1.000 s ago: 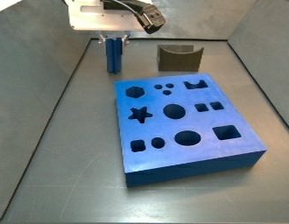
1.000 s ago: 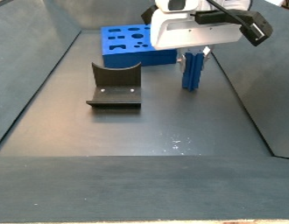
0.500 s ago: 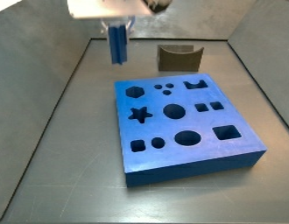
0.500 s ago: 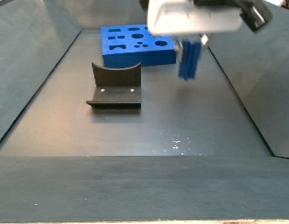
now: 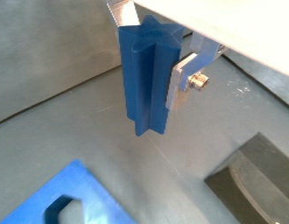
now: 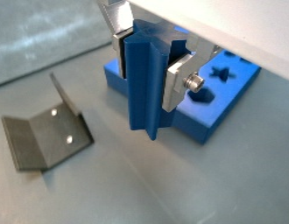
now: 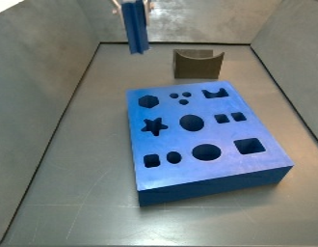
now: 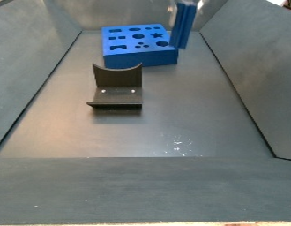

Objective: Pick up the star object. Move up. Move to above the board. Insert the star object.
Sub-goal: Move to above the board.

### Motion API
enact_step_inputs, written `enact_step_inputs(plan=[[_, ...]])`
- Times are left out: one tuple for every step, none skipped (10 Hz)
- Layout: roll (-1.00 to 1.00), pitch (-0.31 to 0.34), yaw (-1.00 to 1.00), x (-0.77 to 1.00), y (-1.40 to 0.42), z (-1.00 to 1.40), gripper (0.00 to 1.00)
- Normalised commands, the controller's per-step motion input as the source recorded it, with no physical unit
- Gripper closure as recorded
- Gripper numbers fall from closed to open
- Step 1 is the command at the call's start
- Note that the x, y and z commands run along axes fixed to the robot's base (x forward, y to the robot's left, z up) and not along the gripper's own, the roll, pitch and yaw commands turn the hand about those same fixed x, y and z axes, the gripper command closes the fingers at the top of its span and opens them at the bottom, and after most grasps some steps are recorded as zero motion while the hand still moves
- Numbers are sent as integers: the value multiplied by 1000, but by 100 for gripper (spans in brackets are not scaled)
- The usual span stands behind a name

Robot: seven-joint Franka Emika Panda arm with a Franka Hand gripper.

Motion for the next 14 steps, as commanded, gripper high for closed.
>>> enact_step_inputs(plan=[[-98, 93, 16, 152, -288, 1000, 100], [-98, 103, 15, 146, -277, 1000, 100], [-98, 103, 14, 132, -252, 1000, 100], [-100, 97, 12, 125, -242, 1000, 100], [-97, 92, 11, 108, -214, 1000, 100], [-92, 92, 12, 102, -201, 1000, 100], [-71, 93, 13, 88, -178, 1000, 100], [-62, 89, 14, 80, -166, 1000, 100], [-50, 89, 16, 73, -150, 1000, 100], [-45, 88, 22, 61, -128, 1000, 100], [-44, 89, 24, 47, -105, 942, 100], [-45, 88, 25, 32, -76, 791, 100], [-48, 86, 25, 18, -48, 592, 100], [-49, 86, 26, 7, -37, 437, 100]])
